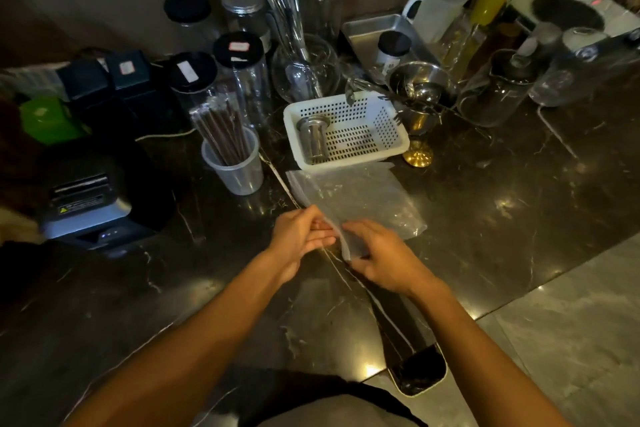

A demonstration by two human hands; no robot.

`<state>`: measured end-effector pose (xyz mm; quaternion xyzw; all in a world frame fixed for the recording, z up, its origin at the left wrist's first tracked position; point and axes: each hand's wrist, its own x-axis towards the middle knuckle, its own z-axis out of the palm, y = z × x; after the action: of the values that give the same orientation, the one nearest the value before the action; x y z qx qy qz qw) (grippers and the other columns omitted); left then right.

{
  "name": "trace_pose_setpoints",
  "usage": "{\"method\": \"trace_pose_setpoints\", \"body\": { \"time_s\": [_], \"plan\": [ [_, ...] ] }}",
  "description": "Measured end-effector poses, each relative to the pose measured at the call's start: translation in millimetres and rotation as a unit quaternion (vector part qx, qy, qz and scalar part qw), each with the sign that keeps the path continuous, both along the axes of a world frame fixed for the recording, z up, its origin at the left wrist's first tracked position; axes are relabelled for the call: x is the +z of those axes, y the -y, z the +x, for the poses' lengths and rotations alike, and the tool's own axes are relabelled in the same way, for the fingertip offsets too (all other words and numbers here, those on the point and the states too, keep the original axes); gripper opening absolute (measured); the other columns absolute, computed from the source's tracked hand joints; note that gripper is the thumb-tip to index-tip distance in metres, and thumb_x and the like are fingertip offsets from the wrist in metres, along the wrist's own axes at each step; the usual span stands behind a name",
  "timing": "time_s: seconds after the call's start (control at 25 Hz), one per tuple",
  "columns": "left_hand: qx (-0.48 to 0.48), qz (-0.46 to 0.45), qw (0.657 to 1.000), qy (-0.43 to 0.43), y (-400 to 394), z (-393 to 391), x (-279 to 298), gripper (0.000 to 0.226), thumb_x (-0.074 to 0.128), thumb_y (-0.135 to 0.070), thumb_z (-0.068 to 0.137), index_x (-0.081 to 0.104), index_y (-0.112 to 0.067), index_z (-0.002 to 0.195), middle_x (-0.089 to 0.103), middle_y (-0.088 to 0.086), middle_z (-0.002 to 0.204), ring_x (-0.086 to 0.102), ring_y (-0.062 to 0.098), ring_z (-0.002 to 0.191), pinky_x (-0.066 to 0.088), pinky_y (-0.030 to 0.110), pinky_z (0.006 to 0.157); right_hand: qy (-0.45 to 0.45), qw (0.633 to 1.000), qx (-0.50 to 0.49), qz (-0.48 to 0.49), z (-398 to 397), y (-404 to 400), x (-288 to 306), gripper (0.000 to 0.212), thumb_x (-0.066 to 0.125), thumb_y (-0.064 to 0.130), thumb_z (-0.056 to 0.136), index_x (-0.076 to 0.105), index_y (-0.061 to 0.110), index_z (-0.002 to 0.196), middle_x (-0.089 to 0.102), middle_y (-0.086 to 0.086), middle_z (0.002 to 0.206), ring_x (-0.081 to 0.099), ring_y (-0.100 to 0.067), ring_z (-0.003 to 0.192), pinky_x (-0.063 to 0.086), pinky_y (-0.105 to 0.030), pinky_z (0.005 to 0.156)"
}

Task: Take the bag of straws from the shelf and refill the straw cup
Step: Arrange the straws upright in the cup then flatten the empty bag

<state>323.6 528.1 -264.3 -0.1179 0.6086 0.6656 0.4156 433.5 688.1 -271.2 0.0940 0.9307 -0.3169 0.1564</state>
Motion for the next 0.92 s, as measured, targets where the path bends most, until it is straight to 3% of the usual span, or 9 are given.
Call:
{"method": "trace_pose_setpoints", "body": {
  "time_s": [0.08,0.12,0.2,0.4,0.52,0.6,0.72,0.84,0.92],
  "plan": [
    [0.017,0.032,0.999,-0.011,18,-7,17,0.018,0.060,-0.019,0.100,0.069,-0.005,0.093,0.079,0.011,0.087,0.080,0.023,0.085,0.064,0.033,0.077,-0.065,0.998,-0.015,-0.017,-8,7,9,0.024,0.068,0.027,0.100,0.070,0.029,0.124,0.073,0.007,0.117,0.067,-0.010,0.105,0.055,-0.036,0.093],
    [0.026,0.039,0.999,-0.025,29,-9,23,0.019,0.060,-0.021,0.100,0.068,-0.005,0.098,0.078,0.011,0.089,0.079,0.024,0.087,0.064,0.032,0.076,-0.075,0.996,-0.027,-0.044,-12,11,16,0.010,0.064,0.029,0.103,0.073,0.032,0.107,0.074,0.010,0.095,0.068,-0.006,0.087,0.055,-0.033,0.080],
    [0.051,0.046,0.996,-0.065,51,-12,31,0.029,0.060,-0.030,0.101,0.069,-0.004,0.110,0.075,0.009,0.093,0.077,0.022,0.088,0.063,0.033,0.075,-0.099,0.990,-0.048,-0.088,-21,19,30,0.021,0.060,0.031,0.106,0.073,0.030,0.090,0.071,0.004,0.078,0.068,-0.008,0.072,0.055,-0.033,0.070],
    [0.148,-0.023,0.977,-0.153,88,-13,25,0.038,0.067,-0.037,0.096,0.064,-0.011,0.123,0.071,0.009,0.115,0.070,0.021,0.105,0.058,0.036,0.089,-0.131,0.961,-0.062,-0.234,-44,31,57,0.024,0.064,0.024,0.103,0.082,0.011,0.095,0.078,-0.012,0.092,0.074,-0.026,0.092,0.059,-0.038,0.086],
    [0.122,-0.014,0.975,-0.186,107,-15,24,0.050,0.072,-0.036,0.092,0.057,-0.020,0.137,0.069,-0.001,0.126,0.065,0.015,0.120,0.050,0.037,0.103,-0.128,0.942,-0.045,-0.305,-52,39,65,0.023,0.063,0.016,0.103,0.082,0.003,0.101,0.081,-0.012,0.096,0.076,-0.028,0.097,0.058,-0.033,0.090],
    [0.097,0.020,0.976,-0.193,120,-17,26,0.047,0.071,-0.035,0.092,0.062,-0.017,0.134,0.073,0.000,0.125,0.068,0.017,0.120,0.051,0.039,0.105,-0.126,0.926,-0.050,-0.353,-57,46,66,0.023,0.062,0.014,0.103,0.080,-0.001,0.105,0.082,-0.016,0.097,0.077,-0.032,0.097,0.058,-0.034,0.094],
    [0.076,0.046,0.969,-0.230,140,-19,30,0.033,0.069,-0.033,0.093,0.074,-0.006,0.109,0.078,0.012,0.110,0.075,0.029,0.104,0.059,0.043,0.094,-0.106,0.903,-0.128,-0.397,-63,54,65,0.026,0.064,0.021,0.103,0.080,0.001,0.104,0.081,-0.021,0.095,0.077,-0.042,0.096,0.060,-0.045,0.098],
    [0.086,0.016,0.961,-0.263,151,-20,31,0.028,0.068,-0.030,0.096,0.072,-0.007,0.081,0.074,0.001,0.078,0.072,0.014,0.074,0.060,0.031,0.074,-0.051,0.902,-0.179,-0.390,-67,57,58,0.031,0.068,0.035,0.100,0.080,0.006,0.102,0.081,-0.019,0.102,0.078,-0.039,0.100,0.059,-0.056,0.097],
    [0.107,-0.011,0.952,-0.286,153,-21,29,0.034,0.068,-0.028,0.097,0.068,0.001,0.079,0.069,-0.006,0.068,0.066,0.006,0.065,0.057,0.026,0.068,-0.007,0.905,-0.172,-0.389,-69,61,51,0.037,0.069,0.043,0.097,0.079,0.008,0.104,0.080,-0.017,0.107,0.078,-0.036,0.102,0.061,-0.055,0.095]
  ]
}}
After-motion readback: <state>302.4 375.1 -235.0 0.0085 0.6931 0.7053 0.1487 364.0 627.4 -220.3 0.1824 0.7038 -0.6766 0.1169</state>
